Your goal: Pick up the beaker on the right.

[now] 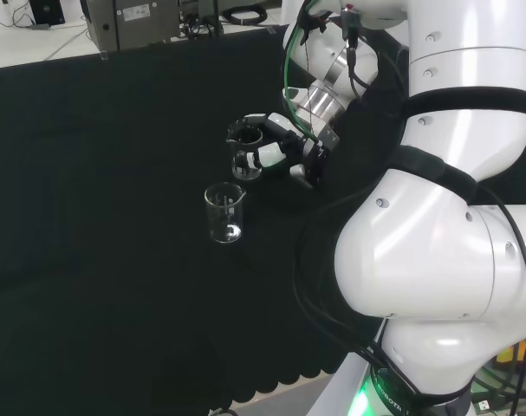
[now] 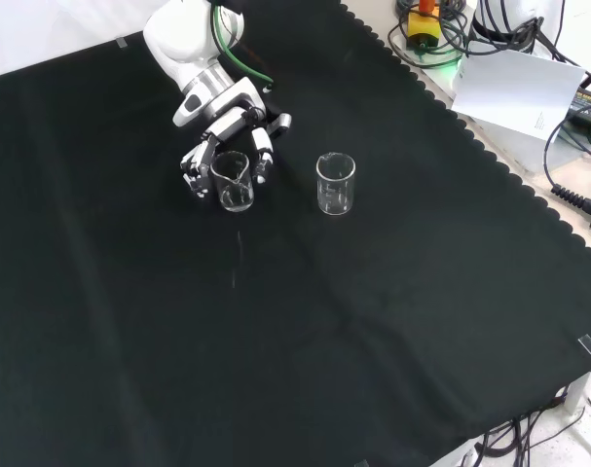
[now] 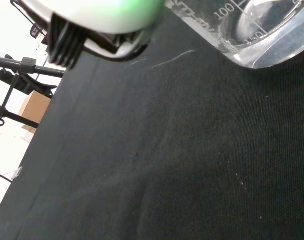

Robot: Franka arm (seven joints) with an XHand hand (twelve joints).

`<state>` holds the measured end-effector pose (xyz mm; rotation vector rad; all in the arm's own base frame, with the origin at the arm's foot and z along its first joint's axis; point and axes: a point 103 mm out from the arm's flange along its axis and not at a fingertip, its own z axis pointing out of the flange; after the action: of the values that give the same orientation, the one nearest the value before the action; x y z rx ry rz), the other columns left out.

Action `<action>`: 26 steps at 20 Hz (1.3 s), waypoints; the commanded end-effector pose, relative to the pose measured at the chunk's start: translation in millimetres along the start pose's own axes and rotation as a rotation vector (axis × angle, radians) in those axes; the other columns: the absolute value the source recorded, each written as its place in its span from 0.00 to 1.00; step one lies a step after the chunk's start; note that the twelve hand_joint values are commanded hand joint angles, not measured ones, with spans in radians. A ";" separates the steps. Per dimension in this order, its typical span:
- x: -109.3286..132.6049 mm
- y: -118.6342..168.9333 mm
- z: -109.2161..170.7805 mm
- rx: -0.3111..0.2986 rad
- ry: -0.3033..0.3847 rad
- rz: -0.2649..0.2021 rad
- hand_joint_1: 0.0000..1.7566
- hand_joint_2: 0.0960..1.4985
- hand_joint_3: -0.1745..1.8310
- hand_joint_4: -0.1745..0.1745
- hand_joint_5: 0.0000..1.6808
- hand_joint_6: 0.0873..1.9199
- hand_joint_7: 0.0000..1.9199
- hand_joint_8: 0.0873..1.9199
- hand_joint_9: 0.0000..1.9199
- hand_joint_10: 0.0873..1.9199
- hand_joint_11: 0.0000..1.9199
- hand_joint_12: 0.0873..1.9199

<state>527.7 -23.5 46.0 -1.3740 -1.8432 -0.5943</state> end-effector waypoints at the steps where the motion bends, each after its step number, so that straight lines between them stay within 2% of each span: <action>1: 0.6 3.2 2.9 0.005 0.007 0.010 0.60 0.32 0.42 0.51 0.35 0.48 0.25 0.35 0.33 0.26 0.07 0.69; 8: -1.9 5.5 8.5 0.020 0.013 0.028 0.62 0.32 0.42 0.51 0.35 0.50 0.25 0.36 0.33 0.26 0.09 0.69; 12: -0.9 4.8 3.8 -0.016 0.005 0.036 0.63 0.34 0.43 0.52 0.40 0.49 0.28 0.36 0.35 0.26 0.13 0.68; 13: 1.1 5.1 2.8 -0.048 -0.010 0.046 0.64 0.35 0.43 0.52 0.45 0.46 0.31 0.35 0.37 0.26 0.17 0.66; 15: 6.3 4.2 -1.4 -0.118 -0.048 0.054 0.65 0.46 0.33 0.52 0.62 0.39 0.42 0.34 0.48 0.24 0.34 0.59; 16: 9.2 3.3 -4.3 -0.152 -0.064 0.051 0.68 0.48 0.31 0.55 0.67 0.35 0.53 0.29 0.56 0.22 0.47 0.52; 17: 13.4 1.7 -8.9 -0.195 -0.083 0.040 0.70 0.52 0.26 0.35 0.71 0.30 0.60 0.26 0.64 0.18 0.58 0.45; 18: 17.1 0.6 -13.7 -0.226 -0.098 0.029 0.70 0.53 0.23 0.26 0.75 0.24 0.69 0.22 0.72 0.13 0.65 0.39; 19: 21.3 0.1 -18.7 -0.246 -0.118 0.016 0.69 0.52 0.23 0.23 0.79 0.19 0.76 0.16 0.78 0.08 0.70 0.34; 22: 32.7 -2.1 -34.9 -0.280 -0.169 -0.020 0.68 0.48 0.27 0.33 0.86 0.08 0.88 0.05 0.89 0.00 0.75 0.28; 26: 44.5 -7.4 -54.6 -0.269 -0.239 -0.053 0.68 0.46 0.29 0.38 0.88 0.05 0.91 0.02 0.92 0.00 0.76 0.26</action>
<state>529.1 -22.9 76.9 -1.5567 -1.8988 -0.7141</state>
